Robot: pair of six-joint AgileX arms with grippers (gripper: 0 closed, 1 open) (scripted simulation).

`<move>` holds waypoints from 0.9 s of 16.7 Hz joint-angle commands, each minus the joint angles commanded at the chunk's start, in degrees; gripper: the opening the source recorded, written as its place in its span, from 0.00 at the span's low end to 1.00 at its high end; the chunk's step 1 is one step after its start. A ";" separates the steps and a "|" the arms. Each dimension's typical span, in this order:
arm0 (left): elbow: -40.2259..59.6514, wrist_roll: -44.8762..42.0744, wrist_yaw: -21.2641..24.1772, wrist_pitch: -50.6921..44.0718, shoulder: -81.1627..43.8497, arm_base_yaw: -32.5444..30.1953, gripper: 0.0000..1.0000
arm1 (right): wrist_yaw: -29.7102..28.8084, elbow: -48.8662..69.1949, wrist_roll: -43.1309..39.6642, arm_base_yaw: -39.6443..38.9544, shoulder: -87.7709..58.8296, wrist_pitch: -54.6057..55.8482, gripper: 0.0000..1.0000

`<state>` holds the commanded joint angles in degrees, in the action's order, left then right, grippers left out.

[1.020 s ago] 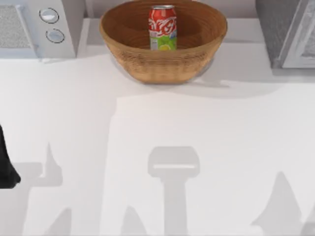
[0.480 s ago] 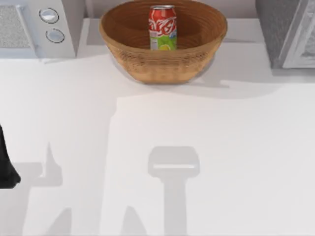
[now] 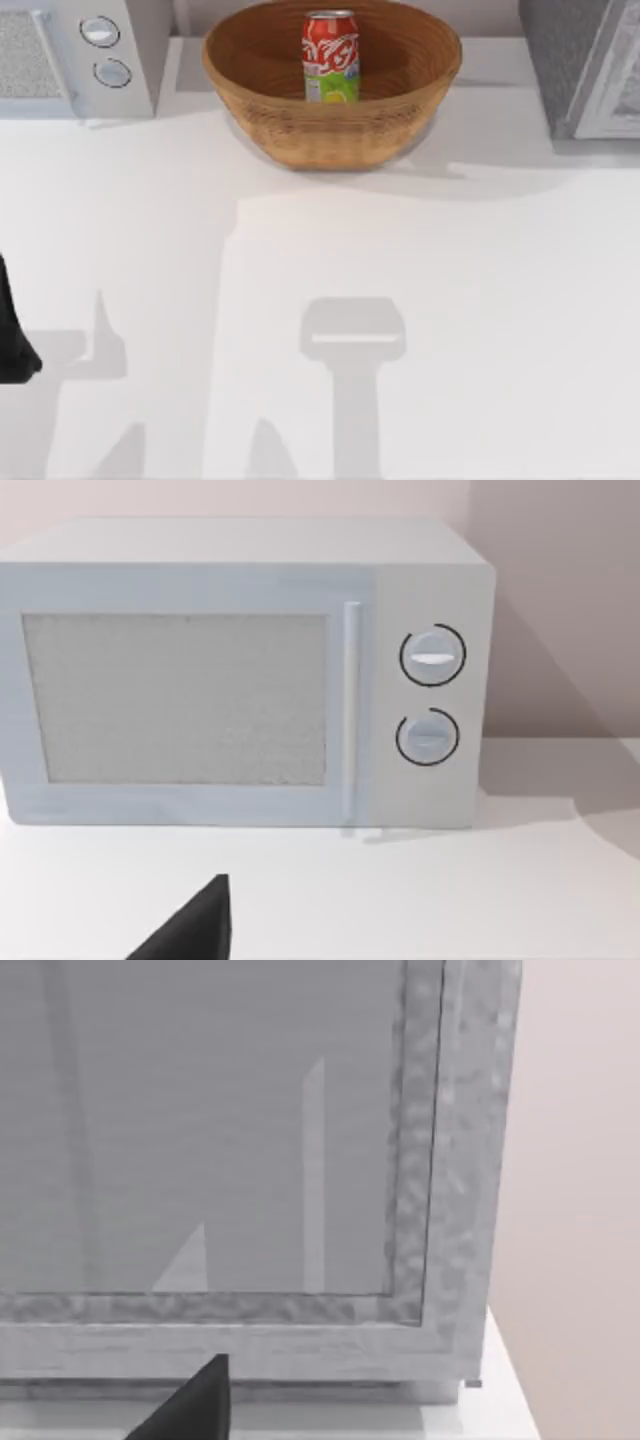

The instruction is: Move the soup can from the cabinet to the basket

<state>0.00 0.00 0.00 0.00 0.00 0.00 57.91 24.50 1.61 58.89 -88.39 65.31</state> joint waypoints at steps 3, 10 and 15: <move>0.00 0.00 0.00 0.00 0.00 0.00 1.00 | 0.42 8.31 -0.03 0.61 0.78 -9.04 1.00; 0.00 0.00 0.00 0.00 0.00 0.00 1.00 | 1.41 37.93 -0.10 1.19 4.67 -44.45 1.00; 0.00 0.00 0.00 0.00 0.00 0.00 1.00 | 1.71 59.62 -0.06 1.21 8.14 -70.35 1.00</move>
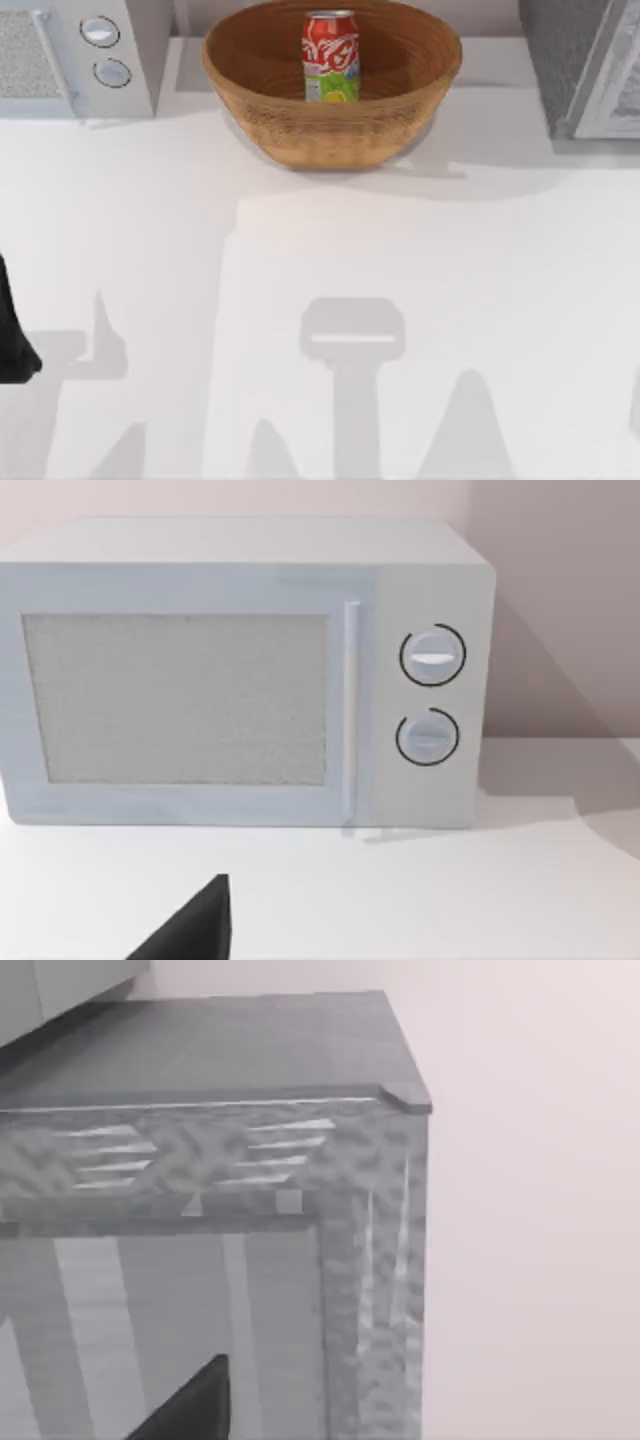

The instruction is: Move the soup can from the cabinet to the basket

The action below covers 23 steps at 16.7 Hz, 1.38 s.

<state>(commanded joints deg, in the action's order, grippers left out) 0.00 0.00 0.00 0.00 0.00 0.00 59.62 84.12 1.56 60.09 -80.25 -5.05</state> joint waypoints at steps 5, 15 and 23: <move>0.00 0.00 0.00 0.00 0.00 0.00 1.00 | -0.41 13.73 0.06 -0.38 3.04 -14.92 1.00; 0.00 0.00 0.00 0.00 0.00 0.00 1.00 | -3.99 16.26 0.02 -3.76 3.28 -16.88 1.00; 0.00 0.00 0.00 0.00 0.00 0.00 1.00 | -36.74 17.86 -0.26 -36.66 2.75 -18.61 1.00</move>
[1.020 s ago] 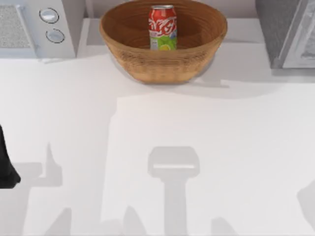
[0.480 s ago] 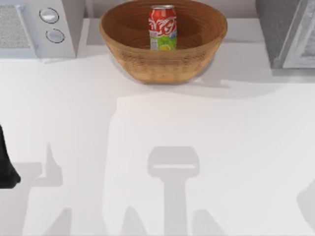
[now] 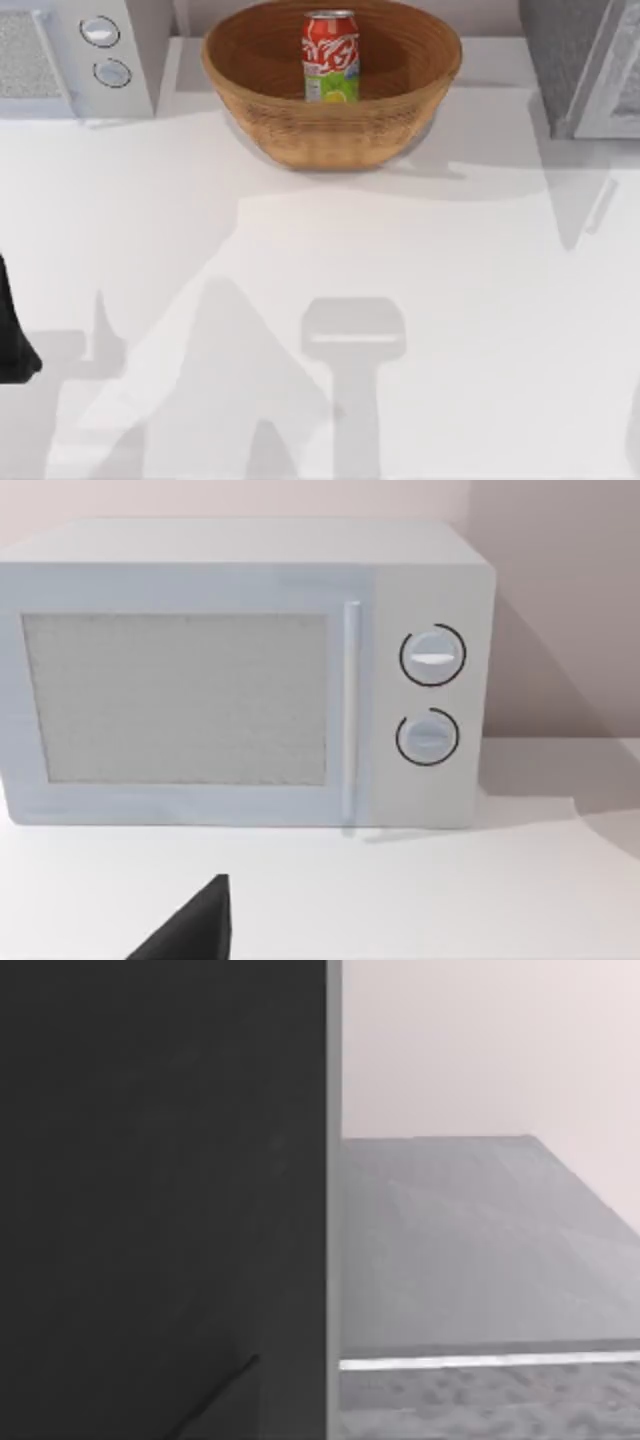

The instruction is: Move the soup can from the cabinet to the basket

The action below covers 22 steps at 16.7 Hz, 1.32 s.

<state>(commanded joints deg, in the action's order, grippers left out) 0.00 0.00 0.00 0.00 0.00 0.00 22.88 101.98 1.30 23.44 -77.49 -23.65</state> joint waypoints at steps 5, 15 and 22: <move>0.00 0.00 0.00 0.00 0.00 0.00 1.00 | -27.36 -0.97 -0.08 -27.40 1.12 -0.95 1.00; 0.00 0.00 0.00 0.00 0.00 0.00 1.00 | -48.73 -3.36 -0.17 -48.76 3.38 -1.43 1.00; 0.00 0.00 0.00 0.00 0.00 0.00 1.00 | -47.21 0.67 -0.85 -44.63 -0.28 -0.32 1.00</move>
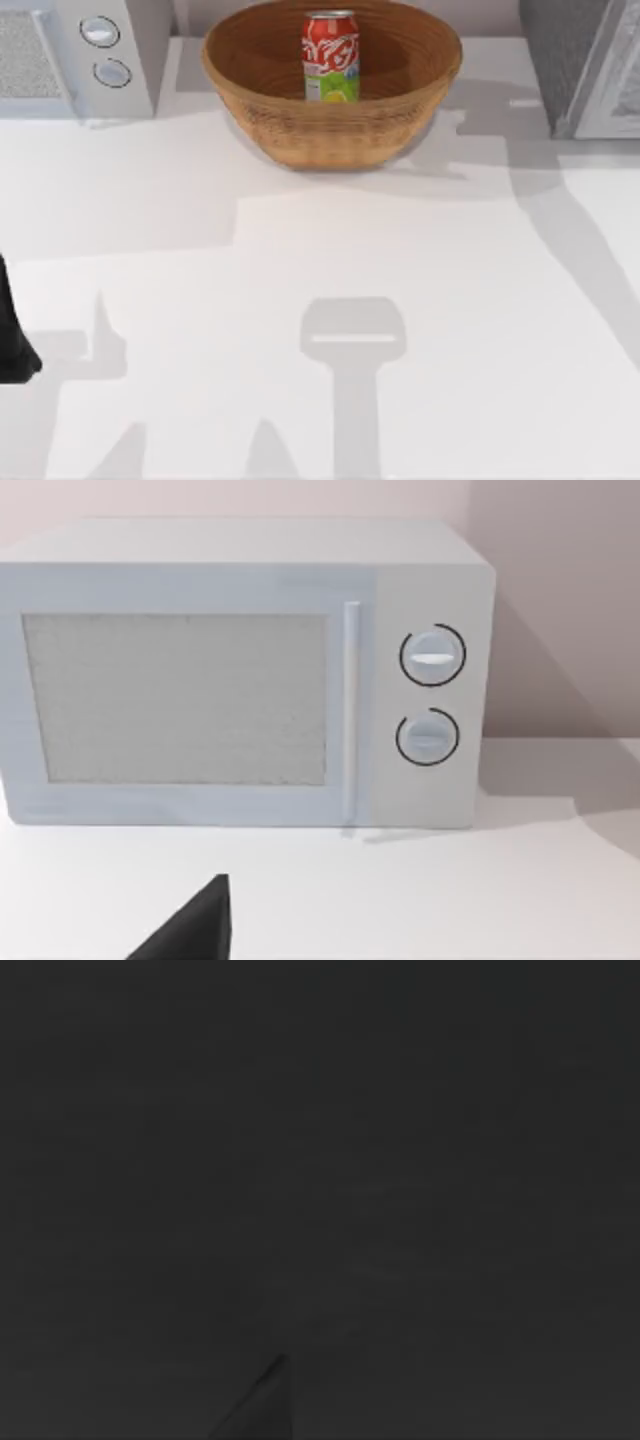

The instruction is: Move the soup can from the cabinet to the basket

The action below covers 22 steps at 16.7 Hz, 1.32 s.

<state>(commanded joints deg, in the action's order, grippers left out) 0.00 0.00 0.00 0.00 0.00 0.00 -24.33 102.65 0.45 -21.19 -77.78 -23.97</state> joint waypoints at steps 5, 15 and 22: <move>0.00 0.00 0.00 0.00 0.00 0.00 1.00 | 2.03 2.51 0.07 2.02 -3.69 1.08 1.00; 0.00 0.00 0.00 0.00 0.00 0.00 1.00 | 5.38 -13.66 -0.20 4.81 10.78 4.93 1.00; 0.00 0.00 0.00 0.00 0.00 0.00 1.00 | 13.27 -54.43 -0.34 11.46 38.59 12.65 1.00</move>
<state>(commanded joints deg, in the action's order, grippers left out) 0.00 0.00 0.00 0.00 0.00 0.00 -11.06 48.22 0.11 -9.73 -39.18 -11.33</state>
